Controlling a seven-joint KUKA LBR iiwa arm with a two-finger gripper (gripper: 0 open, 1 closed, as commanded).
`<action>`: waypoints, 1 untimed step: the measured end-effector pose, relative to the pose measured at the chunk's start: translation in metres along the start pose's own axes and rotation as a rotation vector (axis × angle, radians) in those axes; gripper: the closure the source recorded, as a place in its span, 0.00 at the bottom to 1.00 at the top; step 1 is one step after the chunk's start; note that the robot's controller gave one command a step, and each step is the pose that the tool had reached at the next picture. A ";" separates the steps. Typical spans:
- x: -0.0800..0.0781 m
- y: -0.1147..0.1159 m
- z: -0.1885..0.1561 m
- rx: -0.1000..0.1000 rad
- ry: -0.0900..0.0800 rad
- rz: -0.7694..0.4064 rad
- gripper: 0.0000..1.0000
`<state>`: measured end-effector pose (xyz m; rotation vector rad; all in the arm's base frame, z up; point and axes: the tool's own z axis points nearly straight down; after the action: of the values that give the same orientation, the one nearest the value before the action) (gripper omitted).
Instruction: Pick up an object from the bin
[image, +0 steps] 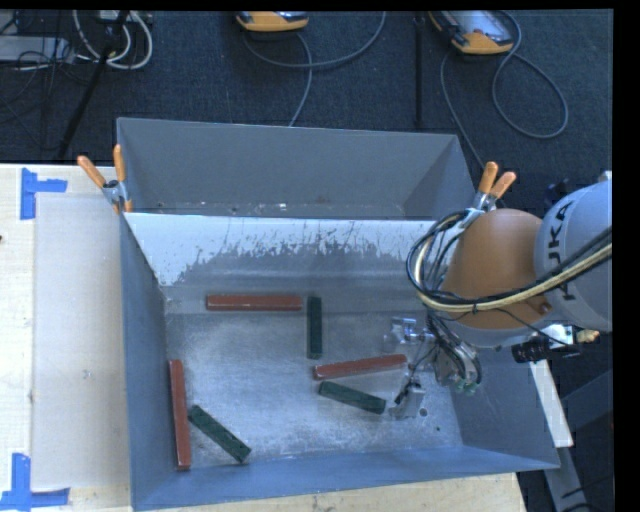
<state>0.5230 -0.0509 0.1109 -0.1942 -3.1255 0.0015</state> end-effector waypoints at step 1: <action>-0.009 0.014 0.043 -0.001 -0.004 -0.057 0.00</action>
Offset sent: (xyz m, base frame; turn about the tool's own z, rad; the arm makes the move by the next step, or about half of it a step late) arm 0.0110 0.0122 -0.0409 -0.0577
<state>0.5330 -0.0386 0.0679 -0.1056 -3.1333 -0.0001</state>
